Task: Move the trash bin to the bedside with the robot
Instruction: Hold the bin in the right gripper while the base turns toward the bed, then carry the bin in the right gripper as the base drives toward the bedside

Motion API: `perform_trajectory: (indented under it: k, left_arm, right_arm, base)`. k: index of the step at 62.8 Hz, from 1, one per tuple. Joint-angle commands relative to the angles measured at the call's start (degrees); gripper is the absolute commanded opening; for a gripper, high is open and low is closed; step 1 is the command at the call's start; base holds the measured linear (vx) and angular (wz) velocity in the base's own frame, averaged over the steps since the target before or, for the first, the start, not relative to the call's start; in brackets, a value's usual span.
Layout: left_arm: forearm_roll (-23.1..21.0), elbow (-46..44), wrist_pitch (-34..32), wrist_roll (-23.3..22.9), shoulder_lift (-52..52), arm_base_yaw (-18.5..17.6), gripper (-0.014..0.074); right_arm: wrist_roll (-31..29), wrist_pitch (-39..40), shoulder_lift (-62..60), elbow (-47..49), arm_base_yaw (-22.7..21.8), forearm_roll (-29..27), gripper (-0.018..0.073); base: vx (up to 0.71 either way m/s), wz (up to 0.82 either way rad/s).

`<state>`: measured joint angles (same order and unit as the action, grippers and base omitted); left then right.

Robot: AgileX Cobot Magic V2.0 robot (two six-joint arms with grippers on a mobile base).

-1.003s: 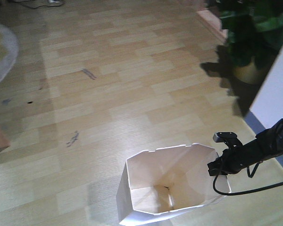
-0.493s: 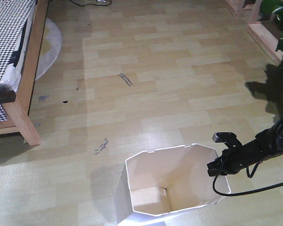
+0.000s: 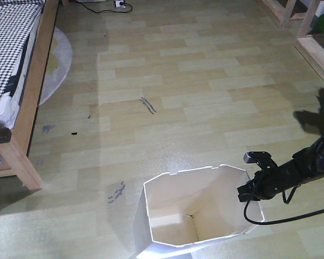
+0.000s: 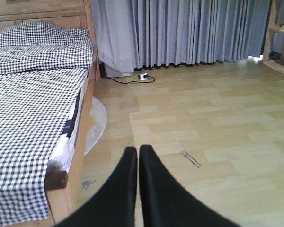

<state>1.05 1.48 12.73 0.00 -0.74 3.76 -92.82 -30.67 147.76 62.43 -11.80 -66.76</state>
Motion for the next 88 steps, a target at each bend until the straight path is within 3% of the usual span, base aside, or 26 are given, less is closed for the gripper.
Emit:
perform_trajectory:
  k: [1, 88]
  left_arm:
    - [-0.24, 1.08, -4.06, 0.00, -0.78, 0.06, -0.0006]
    - [-0.24, 1.08, -4.06, 0.00, -0.78, 0.06, -0.0006]
  right_arm:
    - [0.17, -12.18, -4.31, 0.37, -0.16, -2.11, -0.0006]
    - [0.17, -12.18, -4.31, 0.37, -0.16, -2.11, -0.0006]
  base:
    - [0.31, 0.02]
    - [0.32, 0.04]
